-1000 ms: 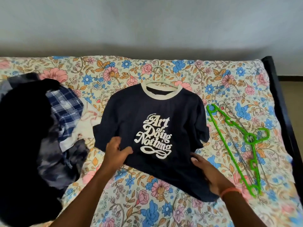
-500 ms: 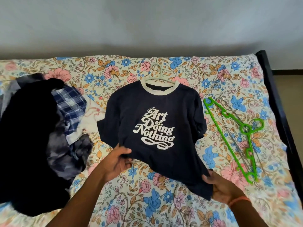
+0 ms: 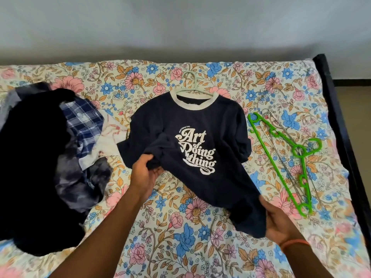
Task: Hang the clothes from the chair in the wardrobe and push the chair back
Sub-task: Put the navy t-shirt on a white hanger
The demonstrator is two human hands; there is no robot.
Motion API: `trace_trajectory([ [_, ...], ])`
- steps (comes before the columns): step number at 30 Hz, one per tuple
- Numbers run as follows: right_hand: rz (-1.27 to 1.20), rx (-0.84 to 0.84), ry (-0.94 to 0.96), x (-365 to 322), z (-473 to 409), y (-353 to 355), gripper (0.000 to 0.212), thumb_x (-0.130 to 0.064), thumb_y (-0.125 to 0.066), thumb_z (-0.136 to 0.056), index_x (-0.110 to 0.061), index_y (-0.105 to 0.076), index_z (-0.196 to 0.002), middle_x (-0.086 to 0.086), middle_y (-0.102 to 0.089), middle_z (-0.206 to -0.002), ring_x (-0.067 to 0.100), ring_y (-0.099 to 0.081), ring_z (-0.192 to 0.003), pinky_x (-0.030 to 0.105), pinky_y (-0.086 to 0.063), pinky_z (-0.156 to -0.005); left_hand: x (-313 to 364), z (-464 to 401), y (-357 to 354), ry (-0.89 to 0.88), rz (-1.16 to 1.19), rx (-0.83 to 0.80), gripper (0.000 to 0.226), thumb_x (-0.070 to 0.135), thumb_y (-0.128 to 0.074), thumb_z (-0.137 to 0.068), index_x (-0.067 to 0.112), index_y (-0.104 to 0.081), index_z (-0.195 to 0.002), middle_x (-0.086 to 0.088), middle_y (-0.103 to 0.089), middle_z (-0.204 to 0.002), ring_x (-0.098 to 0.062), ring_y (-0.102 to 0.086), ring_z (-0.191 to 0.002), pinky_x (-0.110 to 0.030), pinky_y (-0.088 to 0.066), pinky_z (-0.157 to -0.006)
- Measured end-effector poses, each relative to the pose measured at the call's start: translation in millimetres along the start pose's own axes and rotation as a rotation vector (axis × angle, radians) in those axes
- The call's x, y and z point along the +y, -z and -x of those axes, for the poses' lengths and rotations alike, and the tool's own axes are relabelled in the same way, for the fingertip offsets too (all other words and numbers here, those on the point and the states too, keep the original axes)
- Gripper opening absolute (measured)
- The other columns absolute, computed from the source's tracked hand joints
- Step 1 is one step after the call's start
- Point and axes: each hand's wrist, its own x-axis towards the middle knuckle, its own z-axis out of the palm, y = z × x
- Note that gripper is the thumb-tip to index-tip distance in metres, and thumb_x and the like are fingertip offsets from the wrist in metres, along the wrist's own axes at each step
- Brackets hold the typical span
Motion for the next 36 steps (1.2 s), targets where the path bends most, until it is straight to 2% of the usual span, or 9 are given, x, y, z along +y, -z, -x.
trace_trajectory([
  [5, 0.088, -0.004, -0.095, 10, 9, 12, 0.077, -0.021, -0.101, -0.041, 0.006, -0.072, -0.108, 0.029, -0.066, -0.109, 0.043, -0.068, -0.093, 0.051, -0.058, -0.078, -14, 12, 19, 0.067, -0.042, 0.062, 0.010, 0.010, -0.047, -0.094, 0.005, -0.054, -0.091, -0.004, -0.046, -0.060, -0.014, -0.043, -0.050, -0.028, -0.043, -0.048],
  [11, 0.163, 0.039, -0.069, 2, 17, 14, 0.083, -0.028, -0.102, -0.037, 0.004, -0.073, -0.107, 0.028, -0.063, -0.123, 0.044, -0.065, -0.106, 0.049, -0.059, -0.080, -3, 21, 39, -0.169, -0.267, -0.020, 0.033, 0.013, -0.054, -0.069, -0.010, -0.060, -0.091, -0.014, -0.067, -0.089, -0.020, -0.063, -0.082, -0.031, -0.049, -0.080],
  [14, 0.141, 0.016, -0.036, 1, 21, 10, 0.055, -0.023, -0.086, -0.069, 0.002, -0.070, -0.115, 0.028, -0.059, -0.131, 0.043, -0.063, -0.113, 0.049, -0.058, -0.085, 6, 18, 37, -0.192, -0.199, 0.017, 0.029, 0.013, -0.057, -0.069, -0.008, -0.064, -0.089, -0.015, -0.070, -0.096, -0.023, -0.064, -0.089, -0.039, -0.049, -0.087],
  [16, 0.099, 0.031, -0.053, 1, 22, 12, 0.057, -0.022, -0.085, -0.072, 0.004, -0.066, -0.120, 0.028, -0.060, -0.129, 0.043, -0.063, -0.113, 0.051, -0.056, -0.087, 8, 19, 37, -0.210, -0.237, 0.070, 0.021, 0.016, -0.059, -0.075, 0.002, -0.069, -0.087, -0.012, -0.072, -0.099, -0.024, -0.065, -0.093, -0.039, -0.049, -0.086],
  [20, 0.176, 0.214, -0.120, 4, 22, 21, 0.046, -0.025, -0.062, -0.089, 0.008, -0.063, -0.120, 0.029, -0.066, -0.114, 0.042, -0.069, -0.095, 0.049, -0.059, -0.080, 0, 20, 47, -0.185, -0.885, 0.143, 0.026, 0.027, -0.050, -0.100, 0.007, -0.065, -0.093, -0.011, -0.069, -0.098, -0.027, -0.061, -0.091, -0.036, -0.043, -0.072],
  [24, 0.494, 0.386, -0.120, 6, 20, 23, 0.043, -0.025, -0.063, -0.093, 0.011, -0.060, -0.117, 0.032, -0.068, -0.107, 0.046, -0.065, -0.099, 0.048, -0.053, -0.086, -23, 25, 74, 0.175, -1.509, 0.056, 0.057, 0.045, -0.032, -0.105, -0.002, -0.060, -0.122, -0.024, -0.062, -0.123, -0.037, -0.059, -0.111, -0.037, -0.043, -0.088],
  [28, 0.914, 0.603, -0.003, 14, 12, 24, 0.046, -0.031, -0.068, -0.092, 0.013, -0.065, -0.106, 0.024, -0.071, -0.085, 0.040, -0.067, -0.079, 0.044, -0.056, -0.074, -50, 43, 93, 0.242, -1.512, 0.131, 0.062, 0.055, -0.034, -0.101, 0.002, -0.062, -0.114, -0.020, -0.066, -0.116, -0.034, -0.063, -0.102, -0.034, -0.049, -0.083],
  [32, 0.990, 0.499, -0.145, 18, 16, 30, 0.057, -0.045, -0.073, -0.084, 0.007, -0.066, -0.106, 0.025, -0.071, -0.095, 0.036, -0.068, -0.079, 0.042, -0.056, -0.069, -62, 62, 103, 0.368, -0.955, -0.085, 0.044, 0.050, -0.067, -0.088, 0.015, -0.063, -0.115, 0.001, -0.069, -0.106, -0.009, -0.065, -0.086, -0.017, -0.049, -0.063],
  [36, 0.894, 0.250, -0.205, 20, 35, 31, 0.037, -0.023, -0.076, -0.081, -0.004, -0.067, -0.110, 0.019, -0.072, -0.107, 0.038, -0.064, -0.104, 0.034, -0.049, -0.076, -72, 69, 116, 0.264, -0.837, -0.195, 0.071, 0.035, -0.089, -0.069, 0.015, -0.060, -0.131, 0.005, -0.070, -0.119, -0.011, -0.066, -0.108, -0.030, -0.053, -0.094],
])
